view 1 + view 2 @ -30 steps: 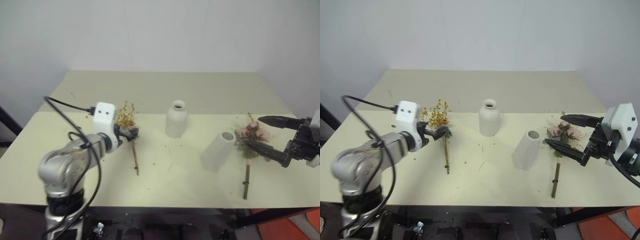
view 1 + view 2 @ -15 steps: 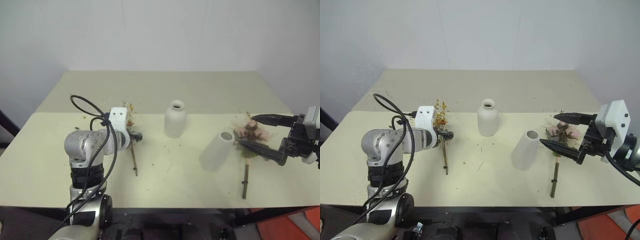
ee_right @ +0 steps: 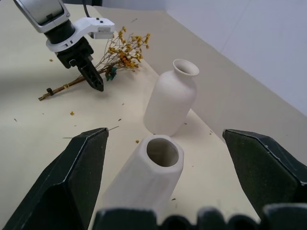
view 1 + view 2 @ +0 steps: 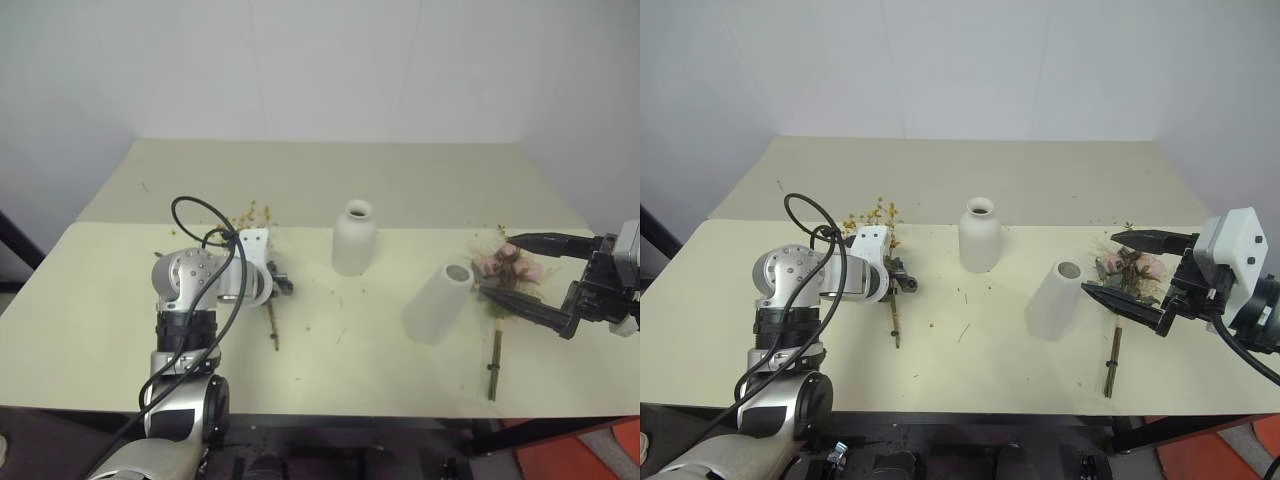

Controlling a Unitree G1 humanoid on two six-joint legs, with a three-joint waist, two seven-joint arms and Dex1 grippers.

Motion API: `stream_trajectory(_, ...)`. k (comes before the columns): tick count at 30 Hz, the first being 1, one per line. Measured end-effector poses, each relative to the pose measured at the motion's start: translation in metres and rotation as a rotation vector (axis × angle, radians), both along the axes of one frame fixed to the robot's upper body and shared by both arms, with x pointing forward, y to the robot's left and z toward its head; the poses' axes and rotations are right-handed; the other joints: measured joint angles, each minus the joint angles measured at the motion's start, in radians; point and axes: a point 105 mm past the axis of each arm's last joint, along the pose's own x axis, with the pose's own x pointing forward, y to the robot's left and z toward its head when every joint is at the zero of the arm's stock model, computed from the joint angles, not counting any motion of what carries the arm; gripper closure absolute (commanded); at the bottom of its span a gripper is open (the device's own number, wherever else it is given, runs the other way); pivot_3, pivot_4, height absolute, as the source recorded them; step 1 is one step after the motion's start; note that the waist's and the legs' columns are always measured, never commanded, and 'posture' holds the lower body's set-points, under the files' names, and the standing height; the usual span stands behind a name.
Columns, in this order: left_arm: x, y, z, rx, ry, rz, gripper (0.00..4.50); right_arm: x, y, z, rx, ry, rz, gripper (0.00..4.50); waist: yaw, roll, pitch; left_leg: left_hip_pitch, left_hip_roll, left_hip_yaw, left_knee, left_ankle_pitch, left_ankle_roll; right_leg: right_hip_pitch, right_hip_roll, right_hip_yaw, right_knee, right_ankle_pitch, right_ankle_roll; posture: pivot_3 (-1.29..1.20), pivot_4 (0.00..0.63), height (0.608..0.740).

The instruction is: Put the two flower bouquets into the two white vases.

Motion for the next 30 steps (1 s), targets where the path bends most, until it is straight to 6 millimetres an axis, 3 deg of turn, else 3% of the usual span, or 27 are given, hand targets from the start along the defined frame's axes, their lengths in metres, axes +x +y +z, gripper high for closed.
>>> stream_trajectory(9, 0.001, 0.002, -0.005, -0.004, 0.037, 0.022, 4.40, 0.000, 0.000, 0.001, 0.006, -0.002, -0.001, 0.00, 0.005, 0.000, 0.000, 0.000, 0.000, 0.000, 0.000, 0.000, 0.000, 0.000, 0.000, 0.000, 0.000, 0.000, 0.000, 0.00, 0.150, 0.740)
stream_trajectory(16, 0.004, 0.003, -0.008, -0.024, 0.038, 0.076, 4.46, 0.001, -0.001, 0.002, 0.011, -0.004, -0.005, 0.00, 0.009, 0.000, -0.001, 0.002, 0.000, 0.000, 0.000, 0.000, 0.000, 0.003, 0.000, 0.000, 0.000, 0.000, 0.000, 0.00, 0.150, 0.740)
stream_trajectory(22, 0.018, 0.021, -0.001, -0.004, -0.152, 0.237, 4.46, 0.001, -0.001, 0.001, 0.011, -0.002, -0.007, 0.00, 0.007, 0.000, -0.001, 0.004, 0.000, 0.000, 0.000, 0.000, -0.001, 0.004, 0.000, 0.000, -0.001, 0.000, 0.000, 0.00, 0.150, 0.740)
stream_trajectory(25, 0.036, 0.029, 0.033, -0.115, -0.312, 0.256, 4.46, 0.002, -0.001, 0.001, 0.012, -0.002, -0.008, 0.00, 0.010, -0.001, -0.001, 0.001, 0.000, 0.000, 0.000, 0.001, -0.002, 0.002, 0.000, 0.000, -0.001, 0.000, 0.000, 0.00, 0.150, 0.740)
stream_trajectory(30, 0.064, 0.044, 0.130, -0.261, -0.788, 0.309, 4.46, 0.004, 0.002, 0.001, 0.037, -0.020, -0.021, 0.00, 0.013, -0.001, -0.001, -0.003, 0.000, 0.000, -0.001, 0.001, -0.002, 0.000, -0.001, 0.000, -0.005, 0.002, -0.002, 0.00, 0.150, 0.740)
